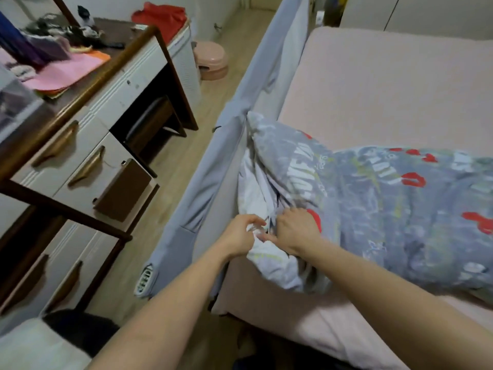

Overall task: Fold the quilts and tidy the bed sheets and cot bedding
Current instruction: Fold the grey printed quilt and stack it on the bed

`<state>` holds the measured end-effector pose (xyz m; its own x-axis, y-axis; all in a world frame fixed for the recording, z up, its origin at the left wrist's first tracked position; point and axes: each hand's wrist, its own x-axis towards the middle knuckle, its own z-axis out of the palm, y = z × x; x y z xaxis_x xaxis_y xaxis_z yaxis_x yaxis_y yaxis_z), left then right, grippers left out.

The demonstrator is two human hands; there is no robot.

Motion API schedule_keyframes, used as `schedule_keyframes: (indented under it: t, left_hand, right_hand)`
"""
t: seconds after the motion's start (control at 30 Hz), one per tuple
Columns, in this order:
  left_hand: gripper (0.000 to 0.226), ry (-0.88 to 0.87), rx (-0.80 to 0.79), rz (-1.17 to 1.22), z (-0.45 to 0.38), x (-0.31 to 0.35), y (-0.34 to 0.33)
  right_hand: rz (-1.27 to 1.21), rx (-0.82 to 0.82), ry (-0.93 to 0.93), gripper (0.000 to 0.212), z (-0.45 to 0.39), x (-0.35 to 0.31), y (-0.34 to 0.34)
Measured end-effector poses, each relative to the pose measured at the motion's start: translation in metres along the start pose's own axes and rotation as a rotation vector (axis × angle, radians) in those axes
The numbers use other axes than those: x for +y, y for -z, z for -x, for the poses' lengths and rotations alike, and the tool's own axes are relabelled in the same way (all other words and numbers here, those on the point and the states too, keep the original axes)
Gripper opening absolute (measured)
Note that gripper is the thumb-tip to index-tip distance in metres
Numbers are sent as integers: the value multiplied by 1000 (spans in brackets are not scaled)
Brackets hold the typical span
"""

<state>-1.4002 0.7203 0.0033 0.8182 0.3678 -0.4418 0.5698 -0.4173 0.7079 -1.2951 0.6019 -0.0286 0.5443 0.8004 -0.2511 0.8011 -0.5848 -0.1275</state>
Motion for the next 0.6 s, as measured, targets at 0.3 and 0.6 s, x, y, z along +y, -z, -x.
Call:
schedule_keyframes:
  t: [0.3,0.6]
  left_hand:
    - [46,209,144,535,-15,-11,46]
    - [29,344,24,773,-33,11,47]
  right_hand:
    - [-626,157,90,47,-19,-41,83]
    - [-815,26,172,41,15,-67,79]
